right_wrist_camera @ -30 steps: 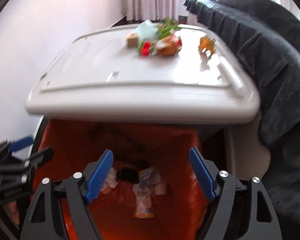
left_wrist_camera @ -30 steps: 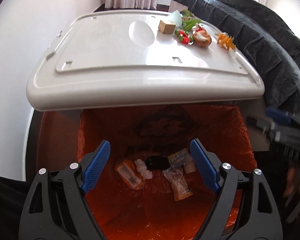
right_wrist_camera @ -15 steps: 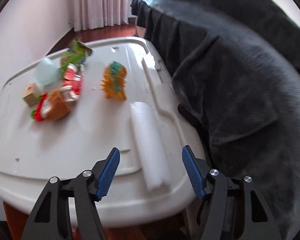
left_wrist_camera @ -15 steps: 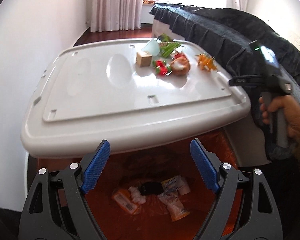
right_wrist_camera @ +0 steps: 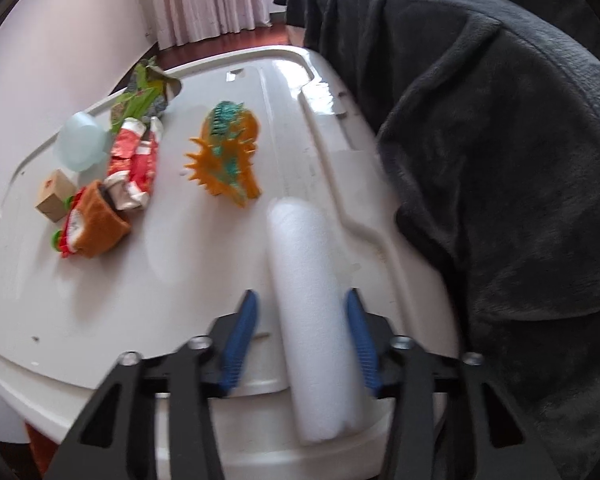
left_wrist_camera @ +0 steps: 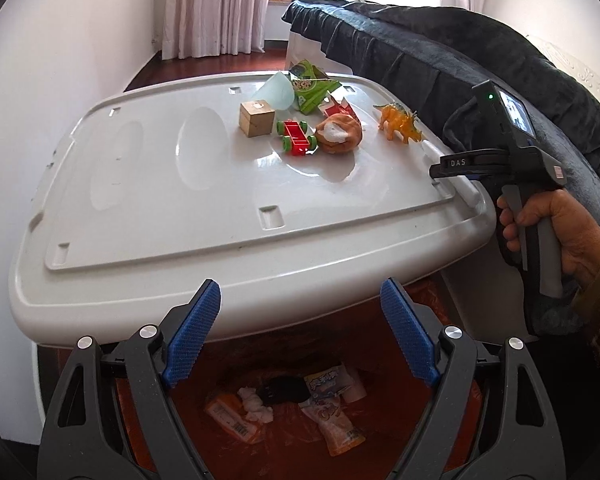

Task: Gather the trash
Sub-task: 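Grasp the white foam roll with the right tool while the left tool grasps the orange toy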

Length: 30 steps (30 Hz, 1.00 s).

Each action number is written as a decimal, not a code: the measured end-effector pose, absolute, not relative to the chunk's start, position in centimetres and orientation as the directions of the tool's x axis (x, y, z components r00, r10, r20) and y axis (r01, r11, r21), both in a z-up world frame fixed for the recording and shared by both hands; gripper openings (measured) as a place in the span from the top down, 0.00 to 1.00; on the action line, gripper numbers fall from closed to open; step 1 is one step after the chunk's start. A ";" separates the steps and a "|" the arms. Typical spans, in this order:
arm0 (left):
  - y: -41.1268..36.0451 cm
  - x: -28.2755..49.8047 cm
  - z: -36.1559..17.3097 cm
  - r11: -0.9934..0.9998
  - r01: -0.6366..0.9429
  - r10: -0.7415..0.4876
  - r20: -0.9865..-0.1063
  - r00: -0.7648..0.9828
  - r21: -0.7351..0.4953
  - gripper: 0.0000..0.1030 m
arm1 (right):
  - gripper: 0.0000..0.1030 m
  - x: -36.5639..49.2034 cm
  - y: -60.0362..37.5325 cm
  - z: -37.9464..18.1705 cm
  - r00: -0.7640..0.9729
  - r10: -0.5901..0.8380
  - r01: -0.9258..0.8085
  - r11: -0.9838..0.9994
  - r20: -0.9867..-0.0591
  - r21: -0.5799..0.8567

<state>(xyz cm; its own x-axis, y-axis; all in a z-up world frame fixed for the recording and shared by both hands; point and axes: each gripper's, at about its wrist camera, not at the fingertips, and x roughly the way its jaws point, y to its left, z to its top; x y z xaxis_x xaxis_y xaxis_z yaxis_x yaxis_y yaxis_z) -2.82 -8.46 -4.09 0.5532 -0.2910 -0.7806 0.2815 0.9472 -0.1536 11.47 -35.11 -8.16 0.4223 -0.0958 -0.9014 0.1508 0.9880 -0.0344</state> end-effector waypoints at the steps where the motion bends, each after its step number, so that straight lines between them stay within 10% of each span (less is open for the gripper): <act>1: -8.6 -2.6 -4.1 0.947 0.282 -0.292 -0.781 0.553 -0.154 0.22 | 0.72 11.4 -34.9 -8.1 0.420 -0.110 0.144 0.988 -0.901 -0.053; 30: -19.0 14.8 -6.4 0.809 0.572 -0.477 -0.723 0.499 -0.139 0.22 | 0.78 7.1 -31.1 3.0 0.669 0.020 0.002 1.000 -0.743 0.029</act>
